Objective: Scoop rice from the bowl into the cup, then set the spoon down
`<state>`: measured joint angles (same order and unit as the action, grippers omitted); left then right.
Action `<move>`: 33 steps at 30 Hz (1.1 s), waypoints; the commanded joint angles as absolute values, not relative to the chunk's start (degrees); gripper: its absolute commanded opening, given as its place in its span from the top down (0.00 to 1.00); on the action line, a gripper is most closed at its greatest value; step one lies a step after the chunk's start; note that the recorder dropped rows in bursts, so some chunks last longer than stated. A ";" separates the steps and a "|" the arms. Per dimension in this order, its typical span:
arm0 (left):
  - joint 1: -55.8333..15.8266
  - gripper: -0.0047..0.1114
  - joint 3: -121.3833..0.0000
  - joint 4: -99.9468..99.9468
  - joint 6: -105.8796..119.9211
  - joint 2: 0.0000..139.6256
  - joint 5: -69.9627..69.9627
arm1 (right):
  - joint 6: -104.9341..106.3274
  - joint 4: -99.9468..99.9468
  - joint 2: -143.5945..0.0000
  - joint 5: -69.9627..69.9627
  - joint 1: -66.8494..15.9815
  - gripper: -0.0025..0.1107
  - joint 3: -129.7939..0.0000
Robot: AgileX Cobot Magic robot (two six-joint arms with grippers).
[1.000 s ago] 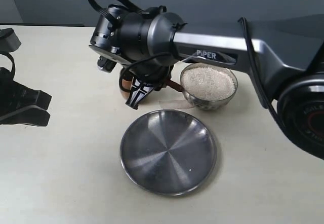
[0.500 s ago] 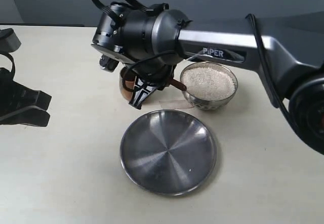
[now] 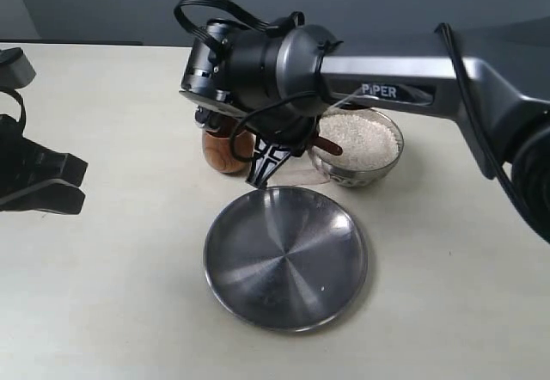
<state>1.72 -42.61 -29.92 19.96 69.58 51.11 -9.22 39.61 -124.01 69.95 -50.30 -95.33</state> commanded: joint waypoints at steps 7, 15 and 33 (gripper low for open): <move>1.51 0.96 -42.22 -30.12 20.12 69.56 51.29 | -10.00 42.12 -123.50 69.96 -49.96 0.98 -95.11; 1.51 0.96 -42.22 -30.28 20.12 69.56 51.12 | -10.98 45.51 -123.50 69.96 -50.97 0.98 -95.11; 1.51 0.96 -42.22 -30.73 20.12 69.56 50.63 | -12.24 50.28 -125.39 69.96 -52.92 0.98 -95.11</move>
